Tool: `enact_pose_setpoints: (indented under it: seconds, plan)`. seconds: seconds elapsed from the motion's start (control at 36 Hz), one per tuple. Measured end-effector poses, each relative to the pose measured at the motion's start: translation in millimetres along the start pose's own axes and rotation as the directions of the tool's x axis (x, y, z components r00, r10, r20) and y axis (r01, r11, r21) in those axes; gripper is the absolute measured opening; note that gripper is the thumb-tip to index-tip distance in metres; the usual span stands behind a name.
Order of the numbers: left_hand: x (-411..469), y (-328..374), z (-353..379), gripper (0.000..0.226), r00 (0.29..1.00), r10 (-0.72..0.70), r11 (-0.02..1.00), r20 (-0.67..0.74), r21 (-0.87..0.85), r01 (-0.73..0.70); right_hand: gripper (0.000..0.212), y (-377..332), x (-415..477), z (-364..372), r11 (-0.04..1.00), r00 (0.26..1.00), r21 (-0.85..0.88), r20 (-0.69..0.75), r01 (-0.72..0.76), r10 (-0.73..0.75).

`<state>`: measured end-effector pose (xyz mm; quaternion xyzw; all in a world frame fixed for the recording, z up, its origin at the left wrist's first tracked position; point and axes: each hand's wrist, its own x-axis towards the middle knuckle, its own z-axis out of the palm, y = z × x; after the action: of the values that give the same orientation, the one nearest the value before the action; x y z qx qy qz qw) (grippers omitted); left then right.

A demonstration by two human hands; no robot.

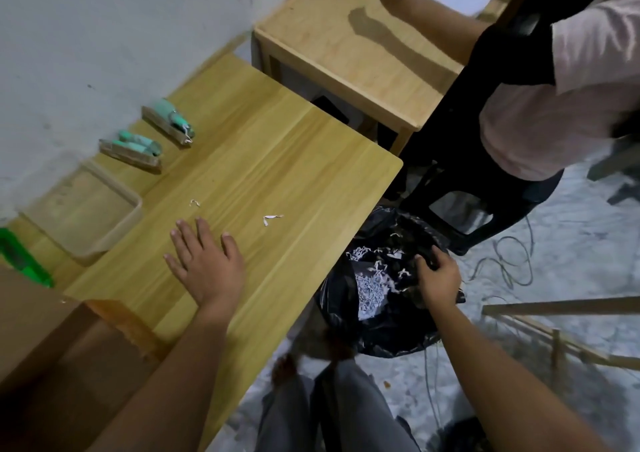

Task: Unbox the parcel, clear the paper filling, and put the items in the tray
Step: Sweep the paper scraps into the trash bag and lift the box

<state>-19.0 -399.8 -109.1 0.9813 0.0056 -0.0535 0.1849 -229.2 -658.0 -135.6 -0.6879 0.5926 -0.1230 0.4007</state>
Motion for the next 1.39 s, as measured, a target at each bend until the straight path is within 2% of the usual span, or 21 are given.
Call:
enact_pose_setpoints:
  seconds: [0.25, 0.36, 0.44, 0.53, 0.58, 0.64, 0.72, 0.83, 1.0, 1.14, 1.28, 1.39]
  plan:
    - [-0.5, -8.4, -9.9, 0.056, 0.995, 0.037, 0.999, 0.094, 0.01, -0.038, 0.042, -86.1, 4.1, 2.4, 0.971, 0.977, 0.108, -0.005, 0.214, -0.215]
    - [-9.2, -15.6, -14.7, 0.055, 0.99, 0.086, 0.996, 0.108, 0.027, -0.089, 0.04, -127.8, -5.3, 19.7, 0.923, 0.922, 0.1, 0.084, 0.371, -0.379]
    - [-16.5, -20.9, -15.1, 0.054, 0.99, 0.097, 0.994, 0.099, 0.04, -0.101, 0.034, -144.2, -18.7, 43.1, 0.867, 0.826, 0.105, 0.269, 0.487, -0.496]
    - [-25.5, -27.2, -15.1, 0.055, 0.997, 0.056, 0.997, 0.044, 0.053, -0.058, 0.041, -145.5, -38.1, 70.4, 0.794, 0.68, 0.079, 0.468, 0.603, -0.564]
    - [-29.6, -30.0, -14.5, 0.059, 1.0, -0.001, 0.998, 0.005, 0.064, 0.001, 0.053, -141.1, -50.6, 89.3, 0.694, 0.558, 0.045, 0.558, 0.718, -0.614]
    - [-31.0, -29.3, -14.5, 0.065, 0.999, -0.034, 0.996, -0.012, 0.077, 0.035, 0.061, -138.0, -60.4, 107.4, 0.545, 0.469, -0.065, 0.599, 0.836, -0.648]
    - [-31.5, -27.0, -13.0, 0.067, 0.998, -0.054, 0.994, -0.011, 0.09, 0.055, 0.063, -142.8, -71.2, 130.6, 0.43, 0.431, -0.167, 0.633, 0.887, -0.643]
    - [-32.7, -27.3, -12.2, 0.064, 0.998, -0.058, 0.994, -0.03, 0.095, 0.061, 0.062, -154.4, -76.0, 154.7, 0.316, 0.345, -0.176, 0.693, 0.932, -0.633]
    - [-30.9, -29.1, -10.3, 0.059, 0.997, -0.071, 0.993, -0.04, 0.093, 0.075, 0.061, -181.5, -79.5, 185.7, 0.212, 0.201, -0.082, 0.749, 0.974, -0.632]
    - [-30.1, -31.5, -8.0, 0.056, 0.996, -0.073, 0.994, -0.054, 0.076, 0.077, 0.056, -210.8, -79.9, 212.2, 0.136, -0.006, 0.109, 0.8, 0.985, -0.6]
    - [-31.0, -32.8, -7.6, 0.056, 0.996, -0.069, 0.997, -0.064, 0.035, 0.072, 0.046, -227.9, -72.0, 226.5, 0.159, -0.188, 0.341, 0.786, 0.926, -0.589]
    - [-31.0, -32.8, -5.3, 0.054, 0.994, -0.076, 0.997, -0.085, -0.013, 0.075, 0.041, -231.4, -57.3, 220.0, 0.215, -0.245, 0.439, 0.774, 0.873, -0.584]
